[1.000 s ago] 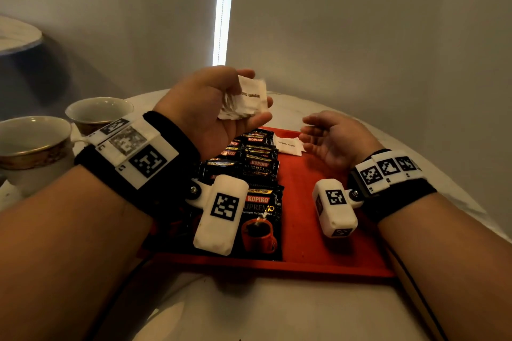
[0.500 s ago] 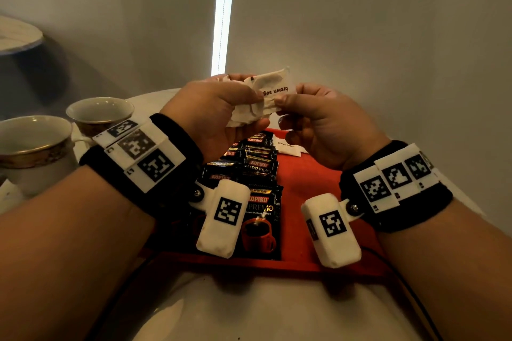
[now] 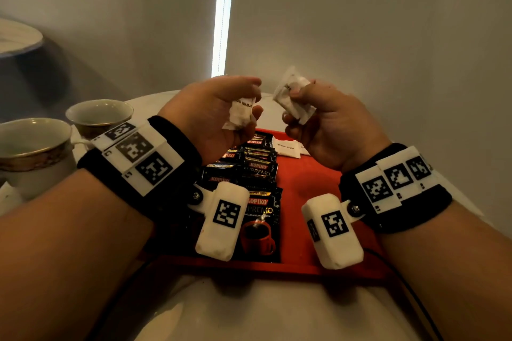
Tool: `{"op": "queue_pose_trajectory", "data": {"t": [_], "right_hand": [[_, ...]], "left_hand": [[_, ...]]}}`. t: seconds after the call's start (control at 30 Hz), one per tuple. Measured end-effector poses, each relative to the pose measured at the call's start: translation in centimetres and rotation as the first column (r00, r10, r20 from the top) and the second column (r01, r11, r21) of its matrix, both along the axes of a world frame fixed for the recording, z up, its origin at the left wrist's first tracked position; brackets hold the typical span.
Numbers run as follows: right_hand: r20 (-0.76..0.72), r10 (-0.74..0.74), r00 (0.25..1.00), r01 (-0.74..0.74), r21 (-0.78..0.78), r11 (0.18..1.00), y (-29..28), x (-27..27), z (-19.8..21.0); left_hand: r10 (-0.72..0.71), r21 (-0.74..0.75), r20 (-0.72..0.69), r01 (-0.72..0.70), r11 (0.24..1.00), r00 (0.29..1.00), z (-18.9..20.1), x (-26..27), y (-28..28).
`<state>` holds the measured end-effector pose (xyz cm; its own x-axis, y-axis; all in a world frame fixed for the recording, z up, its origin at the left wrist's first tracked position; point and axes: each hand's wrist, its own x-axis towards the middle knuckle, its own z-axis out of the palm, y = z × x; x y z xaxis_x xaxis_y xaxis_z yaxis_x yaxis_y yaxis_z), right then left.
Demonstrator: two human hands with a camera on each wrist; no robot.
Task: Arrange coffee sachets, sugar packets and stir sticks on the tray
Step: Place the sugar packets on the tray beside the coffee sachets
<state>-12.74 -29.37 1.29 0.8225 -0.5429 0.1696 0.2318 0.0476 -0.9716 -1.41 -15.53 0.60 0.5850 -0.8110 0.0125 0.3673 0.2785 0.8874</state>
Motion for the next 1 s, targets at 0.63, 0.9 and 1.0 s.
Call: {"op": "queue_pose_trajectory", "data": {"t": [0.63,0.9,1.0], "right_hand": [[-0.045,-0.039,0.998,0.031,-0.167,0.986,-0.6,-0.3,0.3],[-0.080,-0.358,0.930,0.355,-0.048,0.933,-7.9,-1.5,0.0],[-0.301,-0.434,0.849,0.434,-0.070,0.898,-11.0,-1.7,-2.9]], "left_hand": [[0.067,0.050,0.085,-0.072,0.996,0.994,-0.4,0.0,-0.7],[0.067,0.042,-0.015,-0.066,0.997,0.998,-0.2,0.7,-0.6],[0.066,0.043,-0.017,-0.065,0.997,0.998,-0.2,0.8,-0.6]]}}
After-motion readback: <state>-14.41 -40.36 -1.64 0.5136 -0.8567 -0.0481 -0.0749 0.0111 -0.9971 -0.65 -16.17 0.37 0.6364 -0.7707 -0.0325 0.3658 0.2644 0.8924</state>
